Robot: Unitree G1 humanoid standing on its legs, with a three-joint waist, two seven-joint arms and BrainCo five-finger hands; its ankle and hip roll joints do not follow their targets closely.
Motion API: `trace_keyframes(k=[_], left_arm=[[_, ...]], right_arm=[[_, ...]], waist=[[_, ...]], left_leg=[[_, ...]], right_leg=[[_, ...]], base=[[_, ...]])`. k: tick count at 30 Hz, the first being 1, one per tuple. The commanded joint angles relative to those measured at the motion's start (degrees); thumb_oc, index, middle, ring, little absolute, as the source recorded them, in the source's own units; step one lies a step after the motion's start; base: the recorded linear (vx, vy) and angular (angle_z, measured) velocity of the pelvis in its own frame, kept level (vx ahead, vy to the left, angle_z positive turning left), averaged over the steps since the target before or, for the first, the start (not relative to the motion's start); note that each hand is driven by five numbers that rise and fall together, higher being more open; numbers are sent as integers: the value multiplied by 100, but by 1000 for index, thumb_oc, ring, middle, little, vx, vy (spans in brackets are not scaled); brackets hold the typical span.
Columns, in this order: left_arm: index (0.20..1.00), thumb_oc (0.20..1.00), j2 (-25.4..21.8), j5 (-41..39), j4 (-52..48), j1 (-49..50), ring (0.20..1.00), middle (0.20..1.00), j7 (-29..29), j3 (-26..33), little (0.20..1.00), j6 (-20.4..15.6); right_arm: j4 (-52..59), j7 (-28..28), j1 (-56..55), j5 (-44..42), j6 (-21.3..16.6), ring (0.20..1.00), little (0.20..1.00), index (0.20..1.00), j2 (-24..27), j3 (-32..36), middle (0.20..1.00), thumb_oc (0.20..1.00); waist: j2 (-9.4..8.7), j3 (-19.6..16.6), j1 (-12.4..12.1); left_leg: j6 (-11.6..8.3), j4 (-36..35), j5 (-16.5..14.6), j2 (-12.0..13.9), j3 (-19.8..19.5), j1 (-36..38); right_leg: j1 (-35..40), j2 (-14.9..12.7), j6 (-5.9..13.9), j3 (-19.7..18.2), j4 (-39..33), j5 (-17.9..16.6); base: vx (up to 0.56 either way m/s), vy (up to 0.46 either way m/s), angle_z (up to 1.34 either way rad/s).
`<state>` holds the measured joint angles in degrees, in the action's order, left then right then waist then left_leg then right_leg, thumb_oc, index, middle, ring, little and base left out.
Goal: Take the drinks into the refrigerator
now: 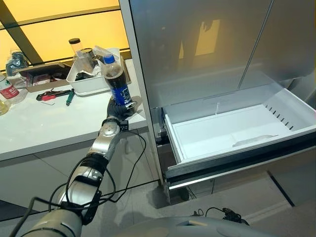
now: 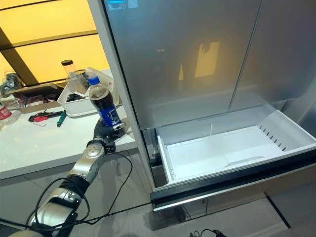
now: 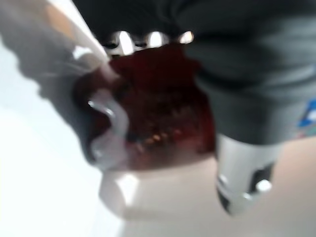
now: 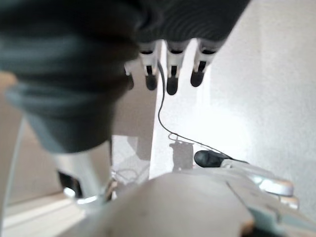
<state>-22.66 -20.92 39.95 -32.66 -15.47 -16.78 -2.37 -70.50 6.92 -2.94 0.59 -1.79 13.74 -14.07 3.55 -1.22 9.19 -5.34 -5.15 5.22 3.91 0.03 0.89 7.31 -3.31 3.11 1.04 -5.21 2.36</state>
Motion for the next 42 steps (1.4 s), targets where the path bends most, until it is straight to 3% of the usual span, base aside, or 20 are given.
trace_keyframes(k=[1,4,8,15,22,28,36,41,42], left_arm=[[200,200,-21,64,215,-963,200,200,171,210,200,-316],[200,200,23,13,48,-802,200,200,203,267,200,-387],[200,200,313,-65,-1053,63,200,200,373,379,200,-567],[200,200,387,-253,-2299,1188,200,200,819,581,200,-645],[200,200,330,-730,-3586,2562,200,200,1368,989,200,-720],[200,200,284,-1263,-4654,3617,200,200,1897,1147,200,-763],[200,200,266,-1539,-5248,4159,200,200,2116,1201,200,-788],[200,200,312,-1480,-5231,4185,200,200,2076,1195,200,-812],[200,200,346,-1422,-5196,4190,200,200,2061,1228,200,-817]], right_arm=[[-125,49,157,-164,-73,1000,1000,1000,78,-21,1000,1000],[-176,58,124,-192,-79,1000,1000,1000,70,75,1000,1000],[-434,66,145,-391,-80,1000,1000,1000,86,480,1000,1000],[-562,79,158,-976,-137,1000,1000,1000,165,1173,1000,1000],[-639,50,105,-1857,-282,1000,1000,1000,288,2041,1000,1000],[-560,85,140,-3254,-567,1000,1000,1000,629,3212,1000,1000],[1040,455,174,-4218,-1368,1000,1000,1000,748,3932,1000,1000],[2573,927,121,-3878,-1806,1000,1000,1000,718,4106,1000,1000],[3422,1141,111,-3485,-1948,1000,1000,1000,692,4091,1000,1000]], waist=[[-120,381,149],[-107,389,160],[-97,394,114],[-136,377,-11],[-175,377,-173],[-182,366,-281],[-185,332,-260],[-160,285,-218],[-151,258,-194]], left_leg=[[439,15,-858,-413,225,426],[439,15,-858,-414,239,425],[445,15,-890,-433,196,470],[448,15,-916,-434,144,492],[463,15,-928,-430,108,496],[493,15,-962,-442,79,508],[522,15,-940,-455,137,504],[542,15,-974,-456,177,552],[549,15,-987,-457,193,568]], right_leg=[[-416,-61,253,-28,23,-342],[-420,-65,255,-43,22,-350],[-358,-69,239,-38,21,-311],[-313,-82,237,11,21,-285],[-296,-90,235,32,21,-270],[-280,-99,249,48,21,-257],[-323,-100,257,-44,21,-318],[-304,-97,260,-95,21,-309],[-294,-96,252,-114,21,-306]], base=[[-21,4,-11],[1,2,-10],[16,7,-4],[1,0,1],[-13,6,2],[-8,4,1],[-9,5,0],[13,15,-4],[17,11,-10]])
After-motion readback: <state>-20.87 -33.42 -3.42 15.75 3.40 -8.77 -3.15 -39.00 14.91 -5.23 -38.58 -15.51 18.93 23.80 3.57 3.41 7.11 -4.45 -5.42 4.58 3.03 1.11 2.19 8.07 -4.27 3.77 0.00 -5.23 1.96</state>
